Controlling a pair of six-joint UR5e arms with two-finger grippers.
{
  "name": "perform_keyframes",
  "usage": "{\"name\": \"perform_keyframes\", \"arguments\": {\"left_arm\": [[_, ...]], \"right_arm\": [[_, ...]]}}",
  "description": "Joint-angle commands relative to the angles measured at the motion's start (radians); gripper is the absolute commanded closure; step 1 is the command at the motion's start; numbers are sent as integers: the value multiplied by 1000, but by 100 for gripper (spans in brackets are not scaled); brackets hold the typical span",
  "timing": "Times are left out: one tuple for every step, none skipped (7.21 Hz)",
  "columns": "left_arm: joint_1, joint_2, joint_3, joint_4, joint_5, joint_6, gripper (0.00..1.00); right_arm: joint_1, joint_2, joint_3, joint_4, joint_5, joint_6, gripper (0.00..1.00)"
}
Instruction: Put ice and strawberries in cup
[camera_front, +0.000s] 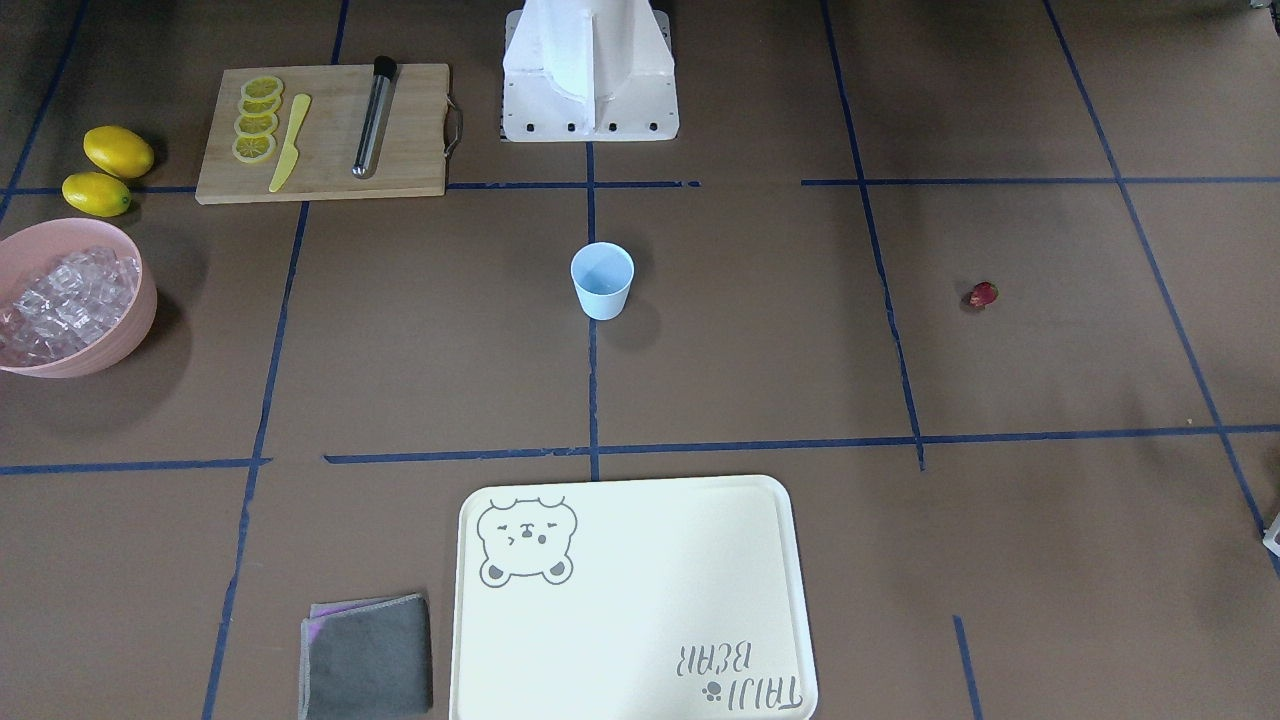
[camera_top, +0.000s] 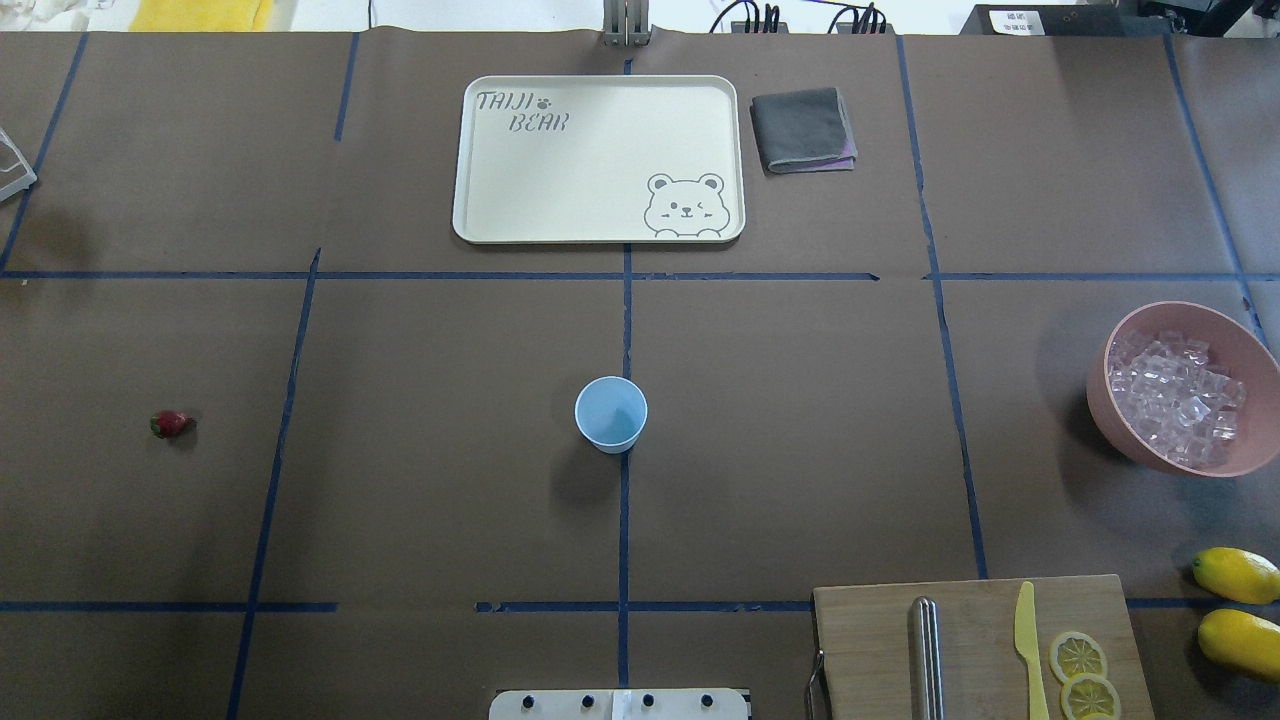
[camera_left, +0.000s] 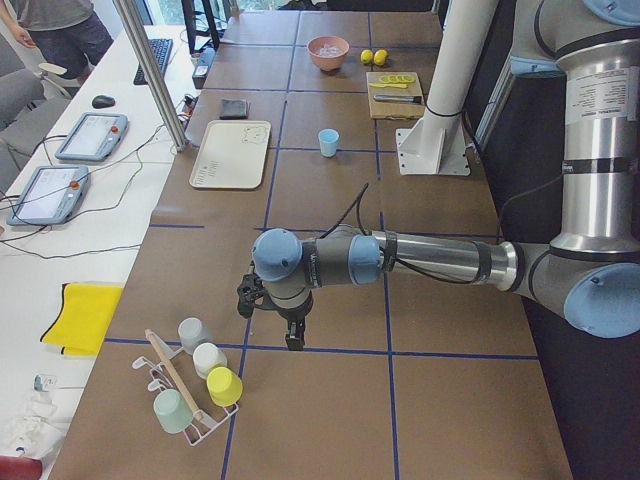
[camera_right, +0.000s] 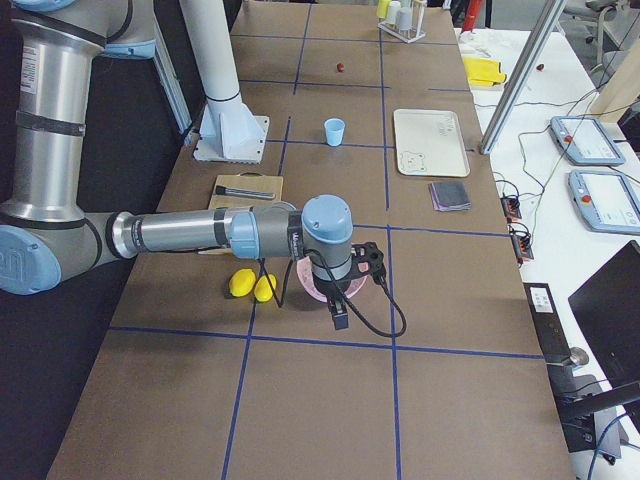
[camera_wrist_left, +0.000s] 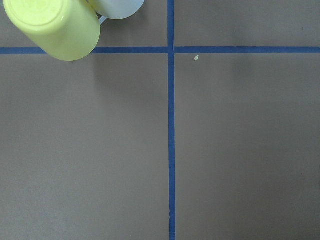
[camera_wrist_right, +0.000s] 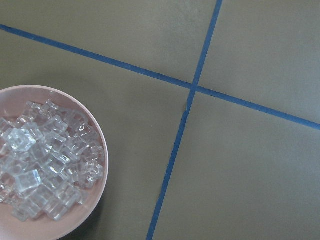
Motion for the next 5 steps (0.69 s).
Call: {"name": "perform_keyframes", "arguments": {"left_arm": [[0, 0, 9, -3, 0, 0, 0], [0, 0, 9, -2, 0, 0, 0], [0, 0, 10, -2, 0, 0, 0], [0, 0, 10, -3, 0, 0, 0], [0, 0, 10, -2, 0, 0, 0]], "right_arm": [[-2, 6, 16, 1, 74, 62, 0], [-32, 8, 16, 50, 79, 49, 0], [-41, 0, 11, 138, 76, 57, 0], [-79, -3, 3, 215, 81, 49, 0], [-151, 2, -4, 238, 73, 72, 0]]}}
